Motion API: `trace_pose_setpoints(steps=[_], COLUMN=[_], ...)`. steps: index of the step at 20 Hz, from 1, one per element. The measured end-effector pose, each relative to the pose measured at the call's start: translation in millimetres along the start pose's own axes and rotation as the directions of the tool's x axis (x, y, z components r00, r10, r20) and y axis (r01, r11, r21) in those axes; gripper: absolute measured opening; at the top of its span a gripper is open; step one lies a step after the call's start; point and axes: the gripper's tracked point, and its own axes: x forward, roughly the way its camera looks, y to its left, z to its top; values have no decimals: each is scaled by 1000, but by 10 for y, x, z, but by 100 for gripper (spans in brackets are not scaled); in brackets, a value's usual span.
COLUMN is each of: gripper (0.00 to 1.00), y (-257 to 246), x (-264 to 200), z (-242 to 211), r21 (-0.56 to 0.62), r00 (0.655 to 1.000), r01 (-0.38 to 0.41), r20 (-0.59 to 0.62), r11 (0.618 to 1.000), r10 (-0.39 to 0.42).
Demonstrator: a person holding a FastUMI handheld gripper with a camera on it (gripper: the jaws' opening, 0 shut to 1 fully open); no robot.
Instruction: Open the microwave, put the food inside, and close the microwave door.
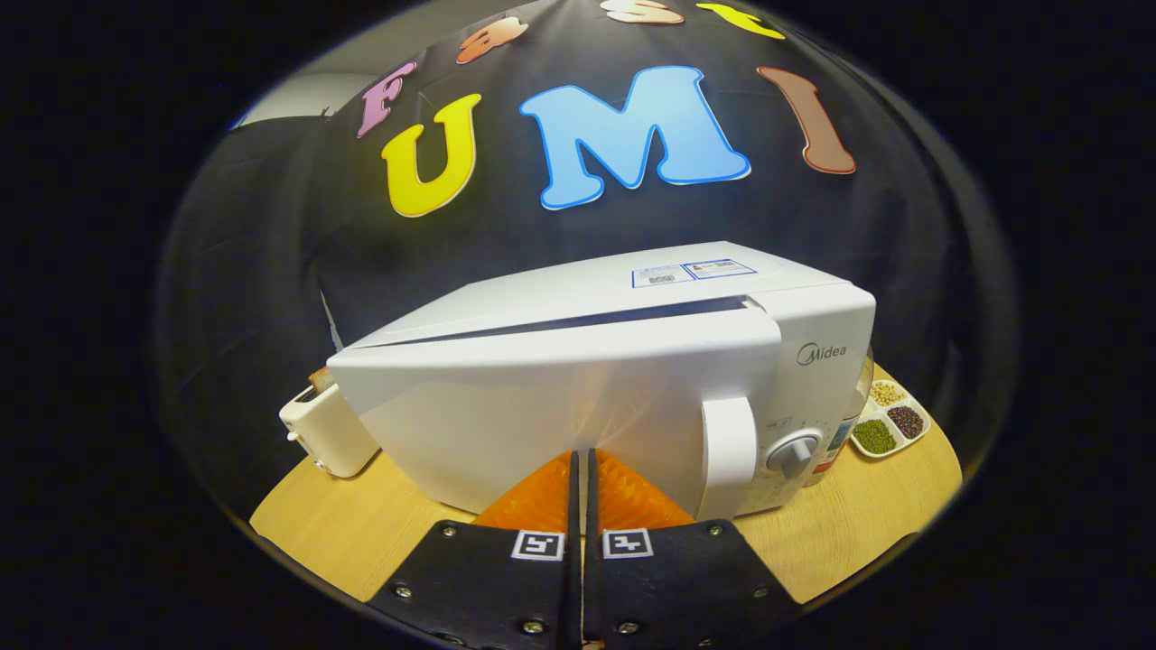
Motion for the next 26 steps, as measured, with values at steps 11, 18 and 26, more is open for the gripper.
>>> trace_pose_setpoints(steps=[11,18,26], gripper=[1,7,6], y=[-13,161,333], x=[-18,-904,-1939], z=[94,446,377], r21=[-19,-70,-117], r00=[999,982,957], r01=[24,97,175], r20=[21,172,253], r11=[1000,993,978], r10=[-24,-84,-141])
